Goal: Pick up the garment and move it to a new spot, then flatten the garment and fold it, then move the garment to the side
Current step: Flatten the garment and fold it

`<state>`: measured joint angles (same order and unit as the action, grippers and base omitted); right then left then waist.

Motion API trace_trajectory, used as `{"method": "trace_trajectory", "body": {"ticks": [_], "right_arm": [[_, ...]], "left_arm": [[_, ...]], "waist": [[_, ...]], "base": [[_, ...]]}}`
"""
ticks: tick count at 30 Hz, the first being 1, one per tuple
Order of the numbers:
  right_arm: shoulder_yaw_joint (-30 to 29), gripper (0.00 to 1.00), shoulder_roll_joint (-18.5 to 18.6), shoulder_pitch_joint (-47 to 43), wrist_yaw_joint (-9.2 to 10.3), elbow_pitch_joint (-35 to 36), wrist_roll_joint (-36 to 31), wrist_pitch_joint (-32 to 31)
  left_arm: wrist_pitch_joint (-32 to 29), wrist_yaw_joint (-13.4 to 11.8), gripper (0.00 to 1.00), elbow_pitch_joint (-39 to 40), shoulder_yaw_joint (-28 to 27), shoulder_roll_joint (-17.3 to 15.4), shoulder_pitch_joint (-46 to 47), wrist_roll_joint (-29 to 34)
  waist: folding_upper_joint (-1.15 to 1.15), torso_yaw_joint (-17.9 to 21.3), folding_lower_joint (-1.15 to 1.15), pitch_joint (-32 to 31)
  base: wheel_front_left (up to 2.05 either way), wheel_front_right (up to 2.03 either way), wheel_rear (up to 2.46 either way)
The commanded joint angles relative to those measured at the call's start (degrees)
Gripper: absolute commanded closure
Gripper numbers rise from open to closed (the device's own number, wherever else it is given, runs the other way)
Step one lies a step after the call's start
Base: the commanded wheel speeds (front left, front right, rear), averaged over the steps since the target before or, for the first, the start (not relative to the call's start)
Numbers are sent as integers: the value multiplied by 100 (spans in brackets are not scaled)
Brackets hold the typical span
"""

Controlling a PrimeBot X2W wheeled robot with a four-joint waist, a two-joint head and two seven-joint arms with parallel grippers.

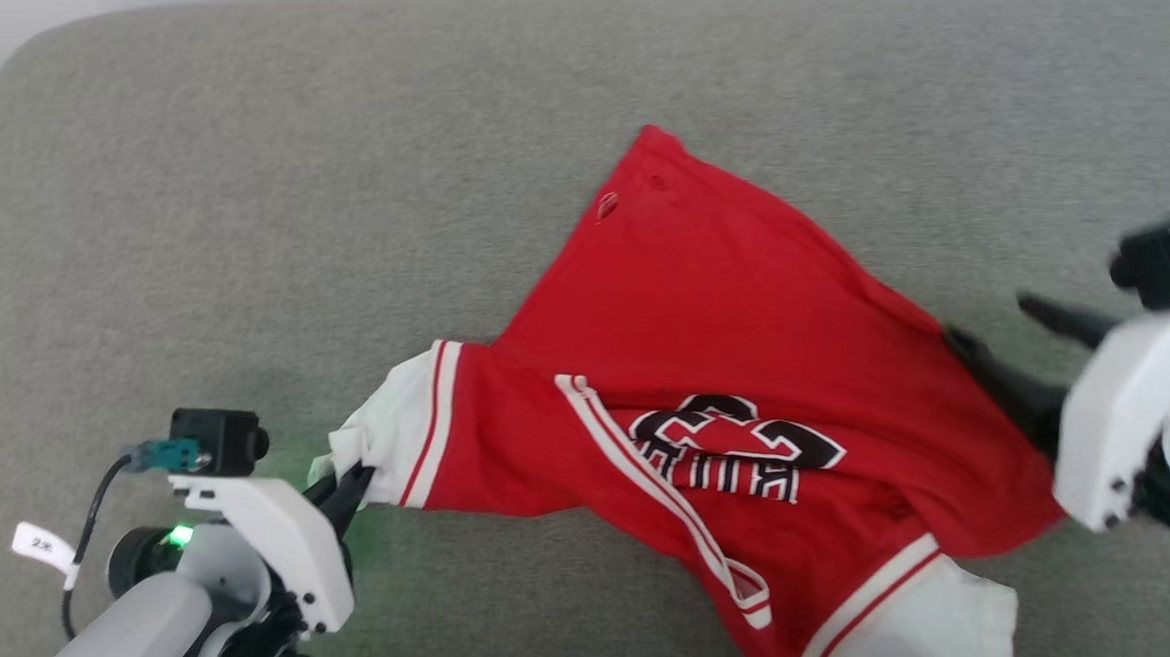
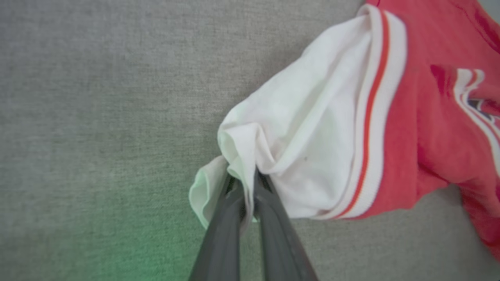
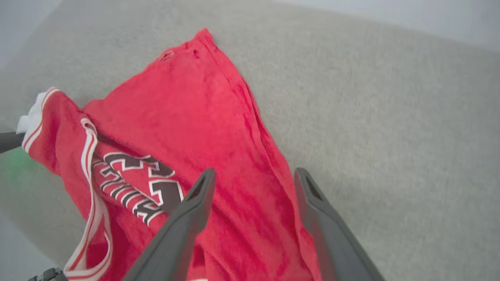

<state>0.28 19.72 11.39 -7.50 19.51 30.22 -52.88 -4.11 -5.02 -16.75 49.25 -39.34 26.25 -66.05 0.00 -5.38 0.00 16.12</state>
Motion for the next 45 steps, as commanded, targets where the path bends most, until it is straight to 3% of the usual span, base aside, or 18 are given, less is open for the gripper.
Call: {"method": "trace_trajectory", "body": {"ticks": [1, 7, 14, 19, 26, 38, 39, 40, 45], "right_arm": [[177, 0, 74, 274, 1, -124, -50, 274], [789, 0, 259, 1045, 2, -830, 71, 1013], [1724, 0, 624, 2324, 1, -2408, 343, 1765], [2426, 0, 806, 3203, 1, -3567, 570, 1962], [3177, 0, 924, 4137, 1, -5123, 917, 1826], [4615, 0, 931, 4392, 1, -6871, 1680, 562], [4674, 42, 938, 4390, 1, -6961, 1726, 493], [4668, 100, 945, 4442, 1, -7055, 1763, 518], [4631, 100, 954, 4884, 3, -7022, 1829, 1082]], "left_arm": [[-16, 32, 100, 4, 32, 70, 94, 113], [-56, 133, 100, -63, 125, 247, 283, 168], [-125, 355, 100, -304, 310, 621, 608, 326], [-156, 565, 100, -595, 456, 956, 871, 447], [-133, 863, 100, -1034, 648, 1420, 1143, 520], [-13, 1176, 100, -1792, 877, 1881, 1438, 484], [-9, 1171, 100, -1837, 885, 1897, 1454, 473], [-17, 1185, 100, -1882, 889, 1899, 1487, 448], [-113, 1217, 100, -1972, 843, 1747, 1668, 312]], "waist": [[0, -136, 0, 72], [0, -439, 0, 186], [0, -957, 0, 332], [0, -1340, 0, 437], [0, -1829, 0, 569], [0, -2212, 0, 676], [0, -2206, 0, 672], [0, -2193, 0, 667], [0, -2006, 0, 562]], "base": [[0, 0, 0], [0, 0, 0], [0, 0, 0], [0, 0, 0], [0, 0, 0], [0, 0, 0], [0, 0, 0], [0, 0, 0], [0, 0, 0]]}}
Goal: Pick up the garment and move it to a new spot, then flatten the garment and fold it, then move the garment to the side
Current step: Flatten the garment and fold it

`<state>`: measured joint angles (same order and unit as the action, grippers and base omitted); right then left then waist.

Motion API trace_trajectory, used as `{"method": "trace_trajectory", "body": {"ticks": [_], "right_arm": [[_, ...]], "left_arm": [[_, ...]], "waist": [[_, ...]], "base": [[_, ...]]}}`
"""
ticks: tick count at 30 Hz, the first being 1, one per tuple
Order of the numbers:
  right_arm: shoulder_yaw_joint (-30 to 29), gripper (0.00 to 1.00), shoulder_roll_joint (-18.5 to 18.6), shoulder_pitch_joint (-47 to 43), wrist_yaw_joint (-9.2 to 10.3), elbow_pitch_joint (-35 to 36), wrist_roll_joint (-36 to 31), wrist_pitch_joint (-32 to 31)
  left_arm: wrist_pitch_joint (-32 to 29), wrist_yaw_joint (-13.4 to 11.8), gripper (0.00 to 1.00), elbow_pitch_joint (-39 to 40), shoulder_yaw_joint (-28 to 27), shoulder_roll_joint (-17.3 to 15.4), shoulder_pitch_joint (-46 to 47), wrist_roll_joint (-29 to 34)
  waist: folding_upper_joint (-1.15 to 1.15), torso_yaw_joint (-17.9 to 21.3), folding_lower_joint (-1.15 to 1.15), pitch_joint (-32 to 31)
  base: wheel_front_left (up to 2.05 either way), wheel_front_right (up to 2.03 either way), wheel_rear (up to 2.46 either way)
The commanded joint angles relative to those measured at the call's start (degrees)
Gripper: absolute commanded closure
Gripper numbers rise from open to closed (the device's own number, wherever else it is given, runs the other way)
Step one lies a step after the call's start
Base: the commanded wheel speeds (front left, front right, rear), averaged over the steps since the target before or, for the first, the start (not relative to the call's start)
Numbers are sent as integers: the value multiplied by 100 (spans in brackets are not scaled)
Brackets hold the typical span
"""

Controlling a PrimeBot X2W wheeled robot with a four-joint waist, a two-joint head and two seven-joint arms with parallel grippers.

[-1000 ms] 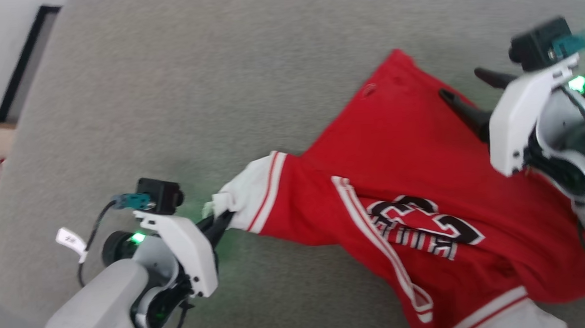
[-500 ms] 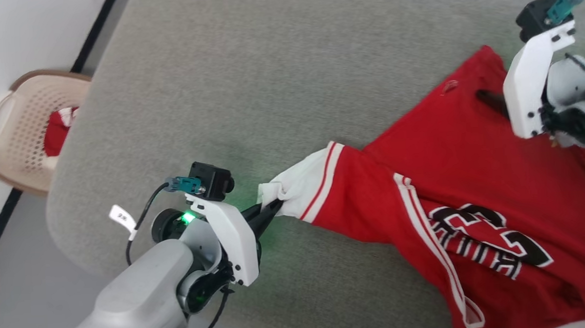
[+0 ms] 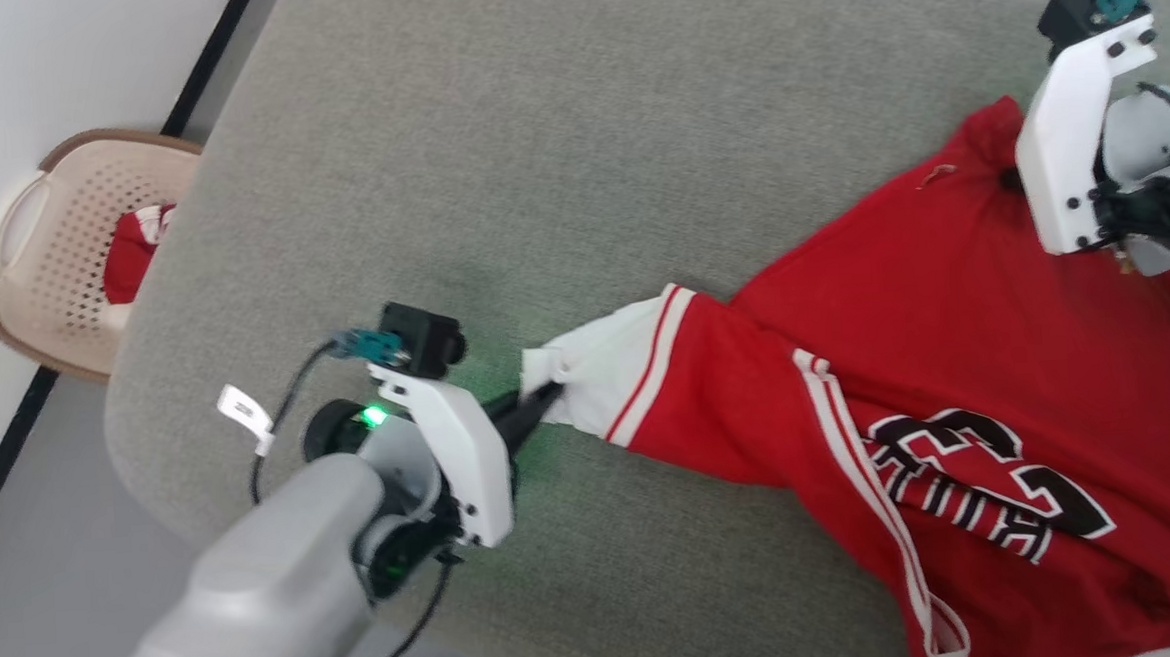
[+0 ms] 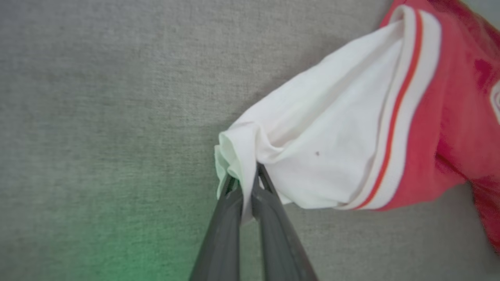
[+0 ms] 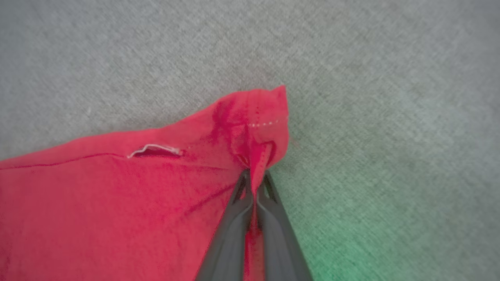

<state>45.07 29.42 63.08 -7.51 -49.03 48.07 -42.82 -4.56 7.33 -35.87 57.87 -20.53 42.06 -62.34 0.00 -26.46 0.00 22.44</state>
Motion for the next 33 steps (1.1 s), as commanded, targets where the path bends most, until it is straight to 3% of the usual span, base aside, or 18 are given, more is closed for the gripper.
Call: {"method": "trace_trajectory", "body": {"ticks": [1, 4, 13, 17, 26, 33], "right_arm": [[152, 100, 8, -206, 4, -89, 63, 189], [169, 100, 89, -82, 5, 118, 139, 390], [138, 100, 521, 236, 4, 940, 439, 998], [4, 100, 661, 346, 4, 1227, 505, 1168], [-430, 100, 798, 505, 4, 1723, 511, 1266], [-884, 100, 744, 545, 4, 1864, 436, 1096]], "left_arm": [[-98, -16, 100, -31, -41, -197, 139, -110], [-171, -7, 100, 56, -70, -364, 277, -171], [-753, -3, 100, 551, -197, -1286, 1084, -239], [-1119, -107, 100, 713, -288, -1539, 1506, -239], [-1730, -310, 100, 831, -460, -1779, 2419, -172], [-2057, -385, 100, 673, -525, -1699, 2989, -140]], "waist": [[0, 167, 0, -102], [0, 304, 0, -171], [0, 1018, 0, -549], [0, 1280, 0, -742], [0, 1762, 0, -1131], [0, 2004, 0, -1322]], "base": [[0, 0, 0], [0, 0, 0], [0, 0, 0], [0, 0, 0], [0, 0, 0], [0, 0, 0]]}}
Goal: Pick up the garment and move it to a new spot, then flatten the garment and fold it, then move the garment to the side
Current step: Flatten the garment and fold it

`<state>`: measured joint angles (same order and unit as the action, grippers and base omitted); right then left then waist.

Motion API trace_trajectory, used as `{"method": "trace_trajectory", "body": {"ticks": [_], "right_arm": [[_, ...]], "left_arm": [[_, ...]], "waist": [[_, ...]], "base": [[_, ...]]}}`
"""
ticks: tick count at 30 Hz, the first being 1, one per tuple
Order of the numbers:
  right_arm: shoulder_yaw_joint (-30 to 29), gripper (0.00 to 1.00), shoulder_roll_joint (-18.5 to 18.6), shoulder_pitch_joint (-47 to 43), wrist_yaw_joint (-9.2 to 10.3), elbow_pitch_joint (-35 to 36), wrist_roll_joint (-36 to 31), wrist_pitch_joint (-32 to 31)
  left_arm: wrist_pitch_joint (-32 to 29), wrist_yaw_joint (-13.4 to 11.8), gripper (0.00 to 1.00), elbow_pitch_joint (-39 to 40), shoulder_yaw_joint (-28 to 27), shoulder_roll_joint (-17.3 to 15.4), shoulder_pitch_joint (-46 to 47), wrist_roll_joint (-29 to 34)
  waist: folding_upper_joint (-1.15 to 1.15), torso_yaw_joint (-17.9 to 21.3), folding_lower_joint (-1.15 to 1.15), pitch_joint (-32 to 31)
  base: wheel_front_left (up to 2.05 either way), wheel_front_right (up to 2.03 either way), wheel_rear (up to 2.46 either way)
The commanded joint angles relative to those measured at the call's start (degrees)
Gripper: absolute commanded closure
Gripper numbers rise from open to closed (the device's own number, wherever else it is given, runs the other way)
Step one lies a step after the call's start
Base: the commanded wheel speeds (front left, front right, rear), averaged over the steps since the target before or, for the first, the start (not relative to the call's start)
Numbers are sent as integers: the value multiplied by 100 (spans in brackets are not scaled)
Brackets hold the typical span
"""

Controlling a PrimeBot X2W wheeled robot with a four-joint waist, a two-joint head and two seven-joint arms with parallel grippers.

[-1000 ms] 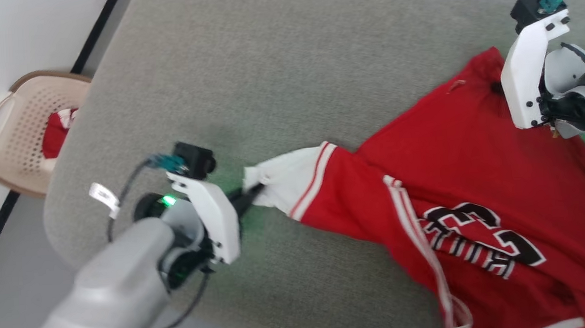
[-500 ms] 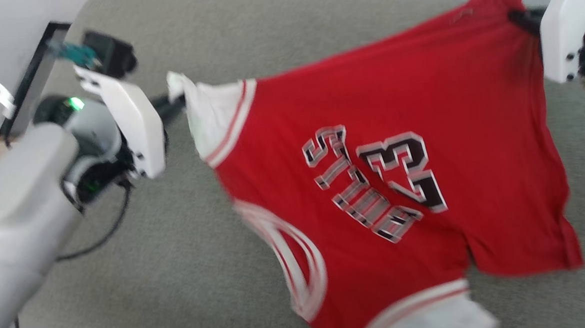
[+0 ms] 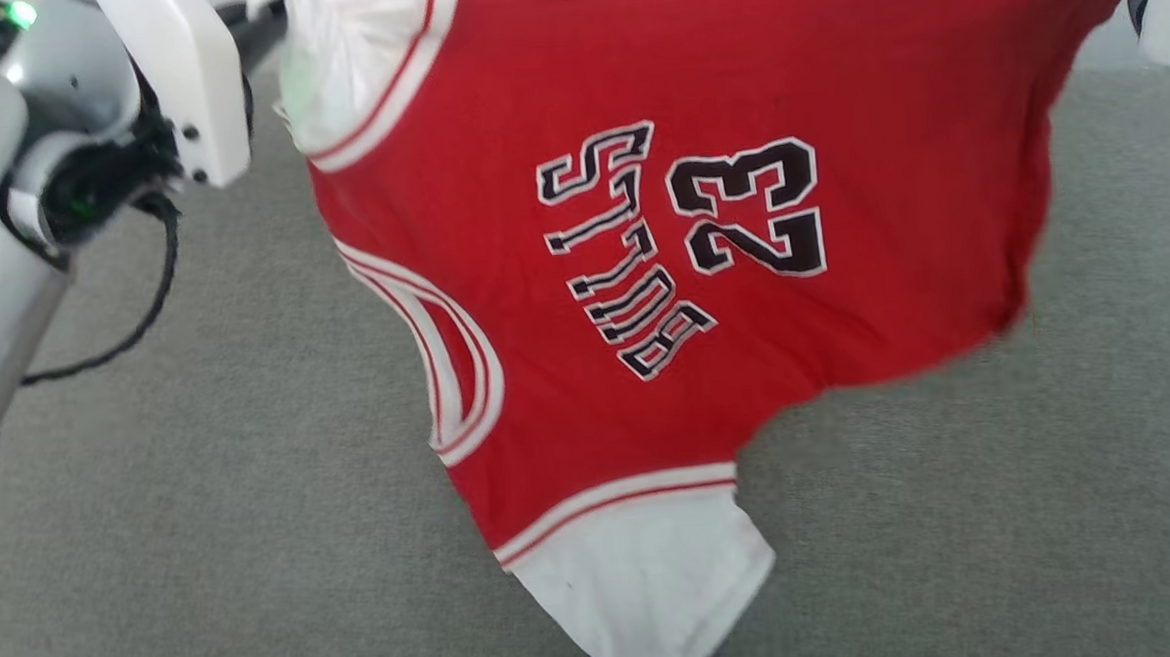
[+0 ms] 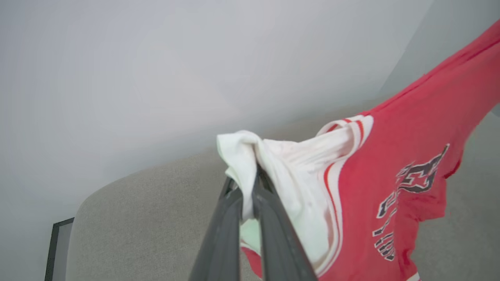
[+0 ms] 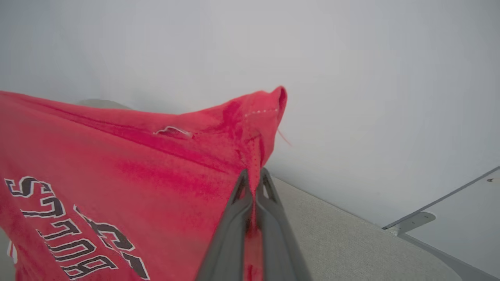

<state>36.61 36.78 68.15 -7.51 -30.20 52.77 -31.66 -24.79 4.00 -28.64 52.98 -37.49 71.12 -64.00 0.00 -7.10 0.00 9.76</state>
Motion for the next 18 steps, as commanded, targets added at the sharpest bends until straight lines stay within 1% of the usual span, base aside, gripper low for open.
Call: {"method": "trace_trajectory", "body": {"ticks": [1, 3, 5, 7, 10, 14, 15, 18], "right_arm": [[-95, 100, -26, 34, 4, -22, -62, -52], [-189, 100, -99, 54, 4, -49, -107, -119], [-305, 100, -208, 90, 4, -127, -153, -151], [-406, 100, -349, 173, 4, -264, -234, -171], [-552, 100, -568, 408, 4, -551, -481, -4], [-643, 100, -999, 820, 3, -1105, -942, 412], [-643, 100, -999, 820, 3, -1105, -942, 412], [-744, 100, -1300, 1209, 4, -1592, -1293, 888]], "left_arm": [[-56, -57, 100, -101, -42, 42, 159, 14], [-109, -76, 100, -241, -45, 92, 337, 61], [-115, -88, 100, -411, -48, 211, 500, 105], [-35, -118, 100, -638, -94, 350, 675, 116], [154, -124, 100, -1007, -156, 564, 992, 219], [648, -172, 100, -1572, -248, 797, 1514, 412], [648, -172, 100, -1572, -248, 797, 1514, 412], [1226, -244, 100, -1973, -302, 937, 1984, 695]], "waist": [[0, 97, 0, -69], [0, 163, 0, -69], [0, 226, 0, -35], [0, 289, 0, 37], [0, 391, 0, 221], [0, 543, 0, 566], [0, 543, 0, 566], [0, 630, 0, 821]], "base": [[0, 0, 0], [0, 0, 0], [0, 0, 0], [0, 0, 0], [0, 0, 0], [0, 0, 0], [0, 0, 0], [0, 0, 0]]}}
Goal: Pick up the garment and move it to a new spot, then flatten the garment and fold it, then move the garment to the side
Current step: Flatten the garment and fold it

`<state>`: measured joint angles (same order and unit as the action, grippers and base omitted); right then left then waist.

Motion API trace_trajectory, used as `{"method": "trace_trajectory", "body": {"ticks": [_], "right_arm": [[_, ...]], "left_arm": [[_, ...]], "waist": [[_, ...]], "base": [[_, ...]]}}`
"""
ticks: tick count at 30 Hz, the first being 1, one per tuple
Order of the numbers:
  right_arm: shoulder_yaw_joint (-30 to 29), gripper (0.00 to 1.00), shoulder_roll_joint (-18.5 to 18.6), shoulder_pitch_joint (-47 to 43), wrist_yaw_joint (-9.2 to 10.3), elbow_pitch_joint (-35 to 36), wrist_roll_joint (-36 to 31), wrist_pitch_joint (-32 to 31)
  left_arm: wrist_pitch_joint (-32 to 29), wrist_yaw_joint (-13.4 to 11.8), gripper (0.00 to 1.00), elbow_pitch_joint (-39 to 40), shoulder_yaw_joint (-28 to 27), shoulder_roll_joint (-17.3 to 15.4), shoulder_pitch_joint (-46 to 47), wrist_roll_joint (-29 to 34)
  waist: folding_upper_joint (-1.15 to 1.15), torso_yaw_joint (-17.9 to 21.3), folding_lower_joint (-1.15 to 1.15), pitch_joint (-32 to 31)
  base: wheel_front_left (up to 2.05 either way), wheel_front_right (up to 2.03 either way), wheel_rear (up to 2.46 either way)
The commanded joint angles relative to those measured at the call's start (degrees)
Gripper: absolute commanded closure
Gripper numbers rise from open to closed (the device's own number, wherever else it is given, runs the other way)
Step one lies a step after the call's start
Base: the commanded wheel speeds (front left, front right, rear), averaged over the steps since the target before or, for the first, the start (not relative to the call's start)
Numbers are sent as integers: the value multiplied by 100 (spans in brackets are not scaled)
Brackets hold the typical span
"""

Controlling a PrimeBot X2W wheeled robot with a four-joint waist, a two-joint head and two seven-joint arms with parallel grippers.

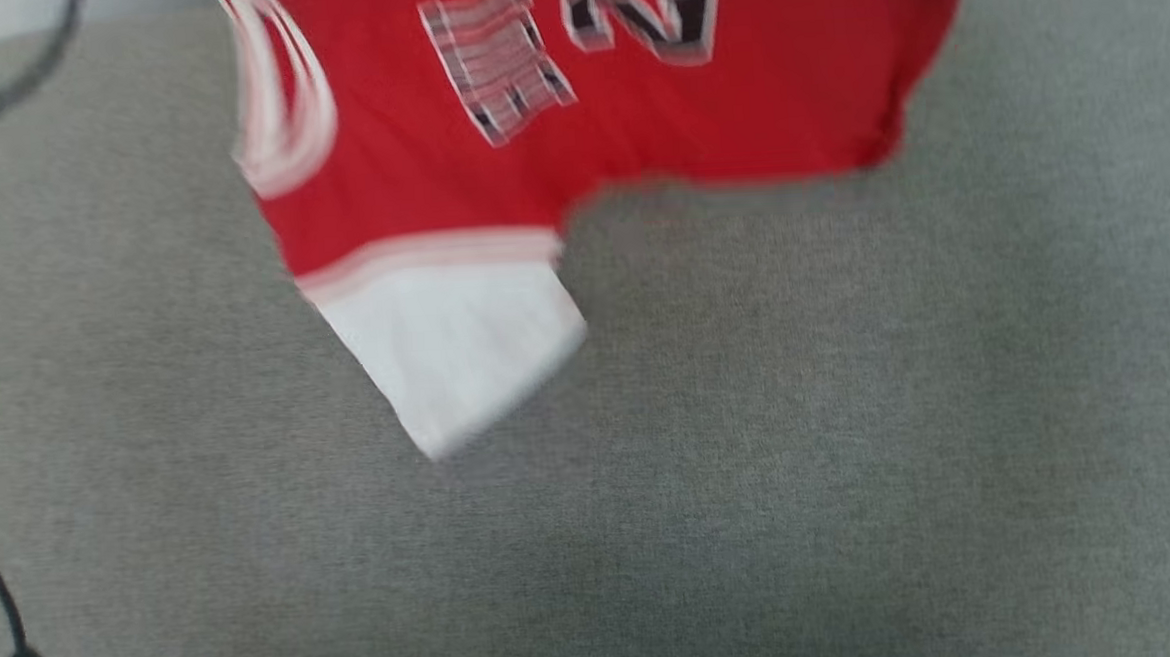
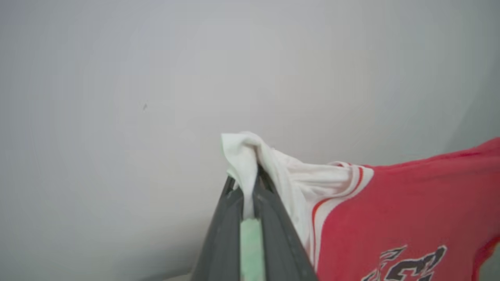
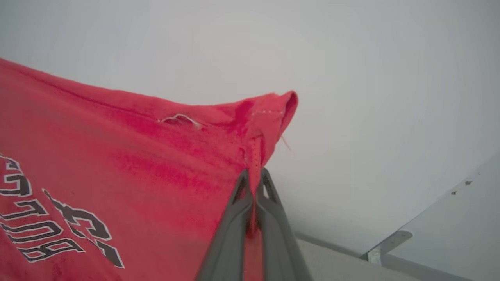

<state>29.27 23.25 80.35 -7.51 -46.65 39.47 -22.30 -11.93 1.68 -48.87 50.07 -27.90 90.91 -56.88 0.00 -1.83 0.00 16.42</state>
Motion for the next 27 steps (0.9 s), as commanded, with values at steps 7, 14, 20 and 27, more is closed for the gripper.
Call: {"method": "trace_trajectory", "body": {"ticks": [7, 14, 20, 27], "right_arm": [[-404, 100, -313, 1065, 5, -1050, -1188, 2188], [-723, 100, -535, 1529, 4, -1954, -2332, 3603], [-573, 100, -779, 963, 4, -2433, -2287, 3296], [-112, 100, -938, -75, 4, -2214, -1436, 2309]], "left_arm": [[1838, -96, 100, -709, -121, 216, 1185, 649], [2707, 275, 100, -968, -323, 468, 1367, 843], [2608, 541, 100, -1253, 48, 584, 500, 919], [1627, 570, 100, -899, 655, 455, -675, 348]], "waist": [[0, 146, 0, 686], [0, 29, 0, 937], [0, -83, 0, 873], [0, -175, 0, 682]], "base": [[0, 0, 0], [0, 0, 0], [0, 0, 0], [0, 0, 0]]}}
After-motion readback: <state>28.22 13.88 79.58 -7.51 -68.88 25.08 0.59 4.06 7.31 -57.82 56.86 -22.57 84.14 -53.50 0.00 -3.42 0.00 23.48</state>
